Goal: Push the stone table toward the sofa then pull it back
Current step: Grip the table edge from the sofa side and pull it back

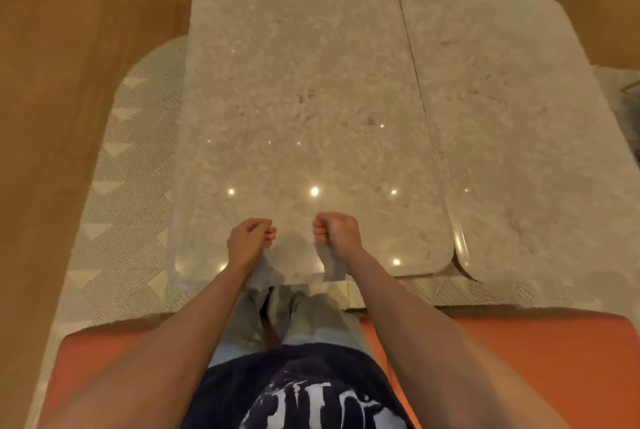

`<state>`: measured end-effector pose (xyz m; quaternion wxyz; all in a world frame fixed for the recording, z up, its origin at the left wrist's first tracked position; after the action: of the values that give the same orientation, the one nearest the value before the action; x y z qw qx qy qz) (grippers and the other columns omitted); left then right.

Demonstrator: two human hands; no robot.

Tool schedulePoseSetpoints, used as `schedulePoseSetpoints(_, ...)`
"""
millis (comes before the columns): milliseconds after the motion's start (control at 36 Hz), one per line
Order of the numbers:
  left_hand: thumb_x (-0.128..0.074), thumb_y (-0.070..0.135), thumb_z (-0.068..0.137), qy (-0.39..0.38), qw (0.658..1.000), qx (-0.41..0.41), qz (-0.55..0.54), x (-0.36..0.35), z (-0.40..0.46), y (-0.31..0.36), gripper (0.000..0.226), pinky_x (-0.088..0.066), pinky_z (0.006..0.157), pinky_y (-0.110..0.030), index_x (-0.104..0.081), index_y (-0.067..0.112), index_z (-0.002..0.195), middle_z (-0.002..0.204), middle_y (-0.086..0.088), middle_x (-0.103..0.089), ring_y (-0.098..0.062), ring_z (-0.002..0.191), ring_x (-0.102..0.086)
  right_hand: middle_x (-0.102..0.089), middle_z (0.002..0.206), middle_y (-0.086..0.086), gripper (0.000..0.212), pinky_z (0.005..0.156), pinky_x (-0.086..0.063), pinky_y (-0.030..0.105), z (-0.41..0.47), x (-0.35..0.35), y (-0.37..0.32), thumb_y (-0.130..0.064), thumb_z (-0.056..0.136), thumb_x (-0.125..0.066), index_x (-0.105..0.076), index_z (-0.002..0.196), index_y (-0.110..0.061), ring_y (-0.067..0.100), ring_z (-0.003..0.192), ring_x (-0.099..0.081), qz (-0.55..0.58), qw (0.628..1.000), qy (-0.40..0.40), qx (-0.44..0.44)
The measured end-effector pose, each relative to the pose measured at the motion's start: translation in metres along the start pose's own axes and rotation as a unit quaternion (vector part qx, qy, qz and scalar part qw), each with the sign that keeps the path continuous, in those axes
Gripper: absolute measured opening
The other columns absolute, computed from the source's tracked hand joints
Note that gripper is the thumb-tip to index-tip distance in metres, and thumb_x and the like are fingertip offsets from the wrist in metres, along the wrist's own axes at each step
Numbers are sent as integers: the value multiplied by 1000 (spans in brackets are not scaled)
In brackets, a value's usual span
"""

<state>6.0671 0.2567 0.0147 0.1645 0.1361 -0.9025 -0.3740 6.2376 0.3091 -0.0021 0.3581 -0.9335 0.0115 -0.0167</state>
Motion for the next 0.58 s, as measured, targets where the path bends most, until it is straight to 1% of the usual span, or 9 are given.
schedulePoseSetpoints(83,-51,-1,96,41,998,7,-51,4,-15,-16,22,-53,68,-26,-68,-7,109,93,-22,-68,-21,72,-60,-59,68,9,10,47,-44,21,-21,12,22,-4,94,-60,-67,87,-1,14,54,-52,35,999,-1,3)
schedulePoseSetpoints(194,-53,6,95,110,990,36,-78,11,-34,-48,16,-53,59,-31,-69,4,92,84,-17,-67,-20,64,-59,-59,58,10,31,44,-46,25,-42,30,53,-15,96,-53,-64,68,-8,19,45,-53,64,996,59,11)
schedulePoseSetpoints(250,-53,16,93,153,984,53,-77,13,-46,-63,19,-54,64,-36,-67,7,83,79,-15,-68,-23,64,-60,-61,52,9,41,47,-48,30,-50,41,72,-23,97,-52,-62,59,-10,20,42,-54,48,991,121,1)
schedulePoseSetpoints(333,-54,28,89,188,968,108,-125,12,-63,-83,29,-53,63,-37,-62,7,71,59,-8,-64,-25,59,-59,-59,49,6,43,49,-50,33,-60,59,100,-29,96,-55,-61,60,-6,19,39,-54,58,978,189,-63)
schedulePoseSetpoints(389,-60,34,93,153,944,167,-239,3,-68,-88,32,-53,61,-36,-58,10,72,62,-8,-61,-22,59,-59,-64,64,9,43,58,-55,36,-59,71,111,-37,99,-58,-63,74,-2,21,53,-61,48,978,189,-78)
schedulePoseSetpoints(444,-62,46,94,80,914,194,-347,-7,-59,-87,33,-57,86,-41,-62,13,90,90,-11,-65,-24,85,-65,-67,92,14,36,72,-58,35,-53,78,115,-35,98,-62,-64,101,1,21,75,-65,101,979,156,-79)
schedulePoseSetpoints(500,-61,53,93,11,881,178,-439,-13,-46,-84,45,-48,106,-46,-63,16,119,117,-12,-64,-28,112,-61,-62,116,15,33,87,-56,37,-46,84,116,-24,96,-66,-59,119,-2,23,97,-61,195,971,107,-92)
schedulePoseSetpoints(528,-60,55,92,-7,865,170,-471,-13,-41,-81,50,-46,108,-49,-62,17,125,122,-12,-63,-30,117,-60,-58,122,15,28,95,-53,39,-43,87,114,-19,95,-66,-59,118,-4,25,106,-58,242,962,81,-98)
schedulePoseSetpoints(583,-57,57,93,-23,850,166,-499,-14,-34,-78,47,-48,104,-51,-65,17,117,121,-12,-64,-31,112,-61,-53,127,14,17,108,-46,44,-36,90,107,-15,96,-62,-61,111,-9,29,121,-53,325,939,34,-105)
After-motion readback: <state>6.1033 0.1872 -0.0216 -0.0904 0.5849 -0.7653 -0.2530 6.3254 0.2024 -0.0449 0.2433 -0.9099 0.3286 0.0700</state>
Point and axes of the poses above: each hand's wrist, its own z-axis towards the middle knuckle, its own x-axis out of the back of the hand, y = z × x, the point moved 2 cm from there along z, towards the middle knuckle
